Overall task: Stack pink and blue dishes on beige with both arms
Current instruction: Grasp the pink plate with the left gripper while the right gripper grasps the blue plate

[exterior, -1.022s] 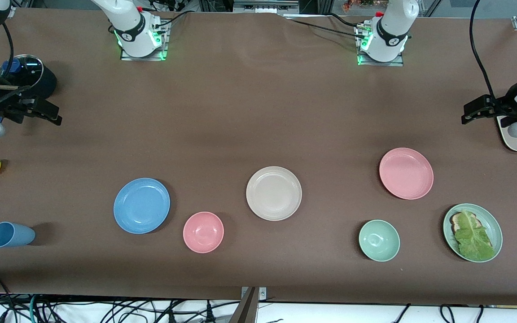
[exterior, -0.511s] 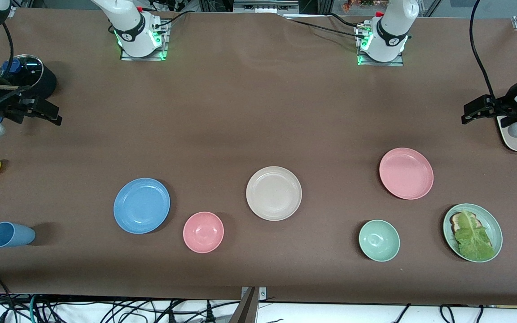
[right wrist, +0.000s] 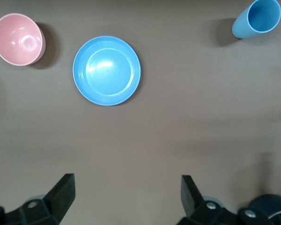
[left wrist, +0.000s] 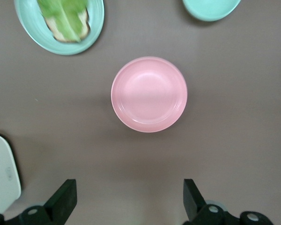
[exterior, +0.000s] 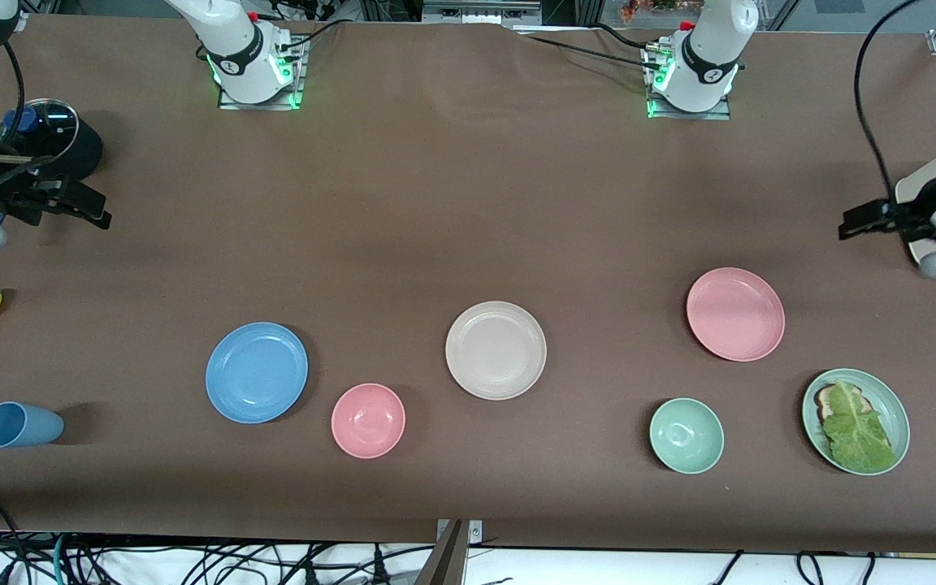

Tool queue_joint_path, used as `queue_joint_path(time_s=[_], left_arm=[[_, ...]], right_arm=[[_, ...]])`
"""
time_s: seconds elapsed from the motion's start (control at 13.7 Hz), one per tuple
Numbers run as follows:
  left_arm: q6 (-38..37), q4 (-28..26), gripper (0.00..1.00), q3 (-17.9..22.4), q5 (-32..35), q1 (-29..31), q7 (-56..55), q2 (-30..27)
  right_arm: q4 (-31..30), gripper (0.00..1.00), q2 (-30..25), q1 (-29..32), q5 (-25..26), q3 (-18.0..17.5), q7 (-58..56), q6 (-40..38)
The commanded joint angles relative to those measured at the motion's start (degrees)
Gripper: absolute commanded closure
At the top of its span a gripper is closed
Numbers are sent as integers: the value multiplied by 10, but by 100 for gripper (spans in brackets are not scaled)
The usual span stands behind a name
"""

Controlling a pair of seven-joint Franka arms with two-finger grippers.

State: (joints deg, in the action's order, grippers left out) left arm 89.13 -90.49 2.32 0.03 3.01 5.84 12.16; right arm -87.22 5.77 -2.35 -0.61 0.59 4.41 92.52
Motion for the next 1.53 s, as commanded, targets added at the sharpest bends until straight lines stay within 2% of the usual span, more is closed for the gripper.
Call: queue_joint_path(time_s=[0.0,0.22,0.44,0.66,0.8,0.95,1.02,1.1,1.17,1.24,1.46], left_arm=[[-1,19,0,-3,6,3,4,75],[13,17,0,0,14,23,2,139],[129,-19,0,-4,21,48,6,188],[236,-98,0,-4,16,55,6,187],[321,-158,0,-5,16,57,6,184],[363,-182,0,-4,16,58,7,190],[365,-182,6,-5,16,58,7,199],[365,-181,19,-5,16,58,7,203],[365,-181,75,-5,15,58,6,204],[364,-181,99,-5,15,59,6,204],[363,-179,100,-5,13,62,6,206]], right_arm=[[12,0,31,3,-1,-4,-5,23],[14,0,67,2,2,-5,-9,19],[17,0,91,7,-2,-3,-16,23],[18,0,144,0,1,-4,-16,32],[16,0,150,-1,14,-3,-21,59],[15,0,171,9,31,-2,-39,94],[15,0,186,16,30,-2,-55,125],[15,0,201,17,29,-2,-65,159],[16,0,222,19,25,-2,-66,192],[16,0,239,23,25,-3,-67,215],[17,0,298,9,25,-7,-59,294]])
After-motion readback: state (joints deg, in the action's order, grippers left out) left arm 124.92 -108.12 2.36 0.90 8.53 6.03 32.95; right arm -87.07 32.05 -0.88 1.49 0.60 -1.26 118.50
